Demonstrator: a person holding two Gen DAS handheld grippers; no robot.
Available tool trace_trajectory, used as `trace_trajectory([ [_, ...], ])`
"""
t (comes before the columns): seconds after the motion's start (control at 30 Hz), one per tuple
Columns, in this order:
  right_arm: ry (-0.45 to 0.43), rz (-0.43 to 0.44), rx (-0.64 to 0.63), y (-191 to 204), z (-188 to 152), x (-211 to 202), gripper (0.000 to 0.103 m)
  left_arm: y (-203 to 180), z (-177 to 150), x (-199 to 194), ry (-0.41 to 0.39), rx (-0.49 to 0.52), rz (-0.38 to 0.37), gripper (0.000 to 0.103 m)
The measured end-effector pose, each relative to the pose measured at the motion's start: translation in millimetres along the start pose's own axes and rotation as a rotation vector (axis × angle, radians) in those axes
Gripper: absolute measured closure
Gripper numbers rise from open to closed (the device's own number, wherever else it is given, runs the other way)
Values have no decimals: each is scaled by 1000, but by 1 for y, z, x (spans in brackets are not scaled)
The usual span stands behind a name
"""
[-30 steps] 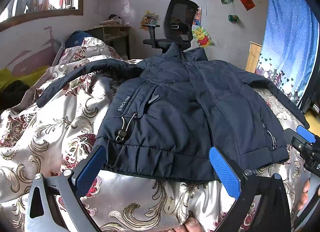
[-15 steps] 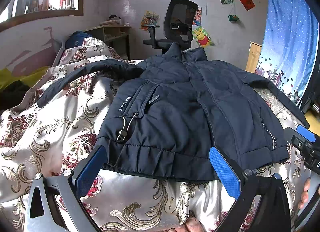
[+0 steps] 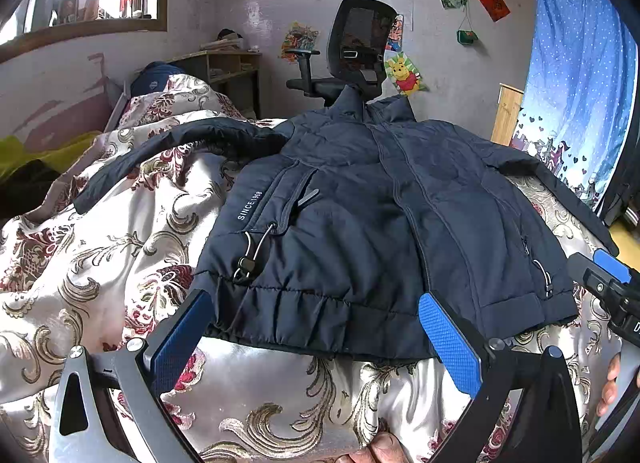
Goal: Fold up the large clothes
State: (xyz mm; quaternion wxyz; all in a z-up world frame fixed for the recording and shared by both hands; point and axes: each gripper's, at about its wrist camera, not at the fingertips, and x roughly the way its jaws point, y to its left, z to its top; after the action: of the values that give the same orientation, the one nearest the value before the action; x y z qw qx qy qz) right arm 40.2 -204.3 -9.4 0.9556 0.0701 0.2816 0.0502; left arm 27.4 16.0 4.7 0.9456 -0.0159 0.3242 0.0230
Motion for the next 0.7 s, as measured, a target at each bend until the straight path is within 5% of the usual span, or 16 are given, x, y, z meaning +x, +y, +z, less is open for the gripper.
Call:
trace_trajectory([
  [0.7, 1, 0, 1, 0, 0, 1, 1, -1, 0, 0, 0, -2, 1, 0],
])
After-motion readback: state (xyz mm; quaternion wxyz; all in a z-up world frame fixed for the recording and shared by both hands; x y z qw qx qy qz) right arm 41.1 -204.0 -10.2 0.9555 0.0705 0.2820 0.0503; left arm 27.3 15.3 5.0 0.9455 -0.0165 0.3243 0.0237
